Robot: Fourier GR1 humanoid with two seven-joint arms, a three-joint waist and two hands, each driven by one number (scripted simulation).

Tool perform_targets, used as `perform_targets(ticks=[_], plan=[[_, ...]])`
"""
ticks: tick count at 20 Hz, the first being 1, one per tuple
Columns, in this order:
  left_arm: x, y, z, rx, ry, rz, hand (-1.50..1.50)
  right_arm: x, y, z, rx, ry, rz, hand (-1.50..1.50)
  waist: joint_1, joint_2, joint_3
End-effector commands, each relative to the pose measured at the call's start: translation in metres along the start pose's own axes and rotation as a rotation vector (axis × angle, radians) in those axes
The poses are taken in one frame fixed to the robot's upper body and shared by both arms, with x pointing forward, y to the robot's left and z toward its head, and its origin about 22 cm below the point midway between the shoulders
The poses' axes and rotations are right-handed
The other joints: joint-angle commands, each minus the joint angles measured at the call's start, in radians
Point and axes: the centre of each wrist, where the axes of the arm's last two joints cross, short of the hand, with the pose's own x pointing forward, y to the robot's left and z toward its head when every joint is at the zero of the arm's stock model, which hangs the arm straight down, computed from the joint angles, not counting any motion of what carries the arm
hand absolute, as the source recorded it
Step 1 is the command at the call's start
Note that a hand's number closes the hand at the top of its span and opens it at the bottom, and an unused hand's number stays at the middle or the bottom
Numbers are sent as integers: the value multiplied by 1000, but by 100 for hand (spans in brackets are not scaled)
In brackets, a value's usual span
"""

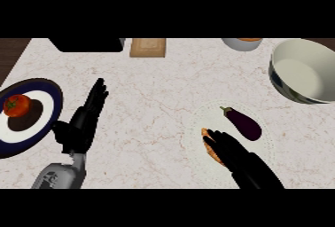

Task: Pick the croissant from the placemat and place it in the bowl

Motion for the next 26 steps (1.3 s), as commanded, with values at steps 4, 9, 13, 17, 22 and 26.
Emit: perform_targets(ticks=[4, 9, 13, 17, 22, 26], plan=[[0, -8, 3, -9, -9, 0, 0, -20, -14, 2, -13, 8, -84, -150, 1, 0, 0], [0, 8, -4, 7, 9, 1, 0, -29, 37, 9, 56, 35, -85, -150, -1, 0, 0], [-10, 6, 12, 7, -4, -3, 0, -34, 26, -23, 34, 29, -114, -150, 3, 0, 0], [-7, 6, -5, -1, -14, 22, 0, -69, 21, -18, 11, 47, -134, -150, 2, 1, 0], [13, 14, -15, -8, 5, -16, 0, -76, 32, -41, -9, 82, -39, -150, 4, 1, 0], [-12, 15, -11, 6, -4, -15, 0, -53, 44, -42, -25, 131, 50, -150, 0, 1, 0]])
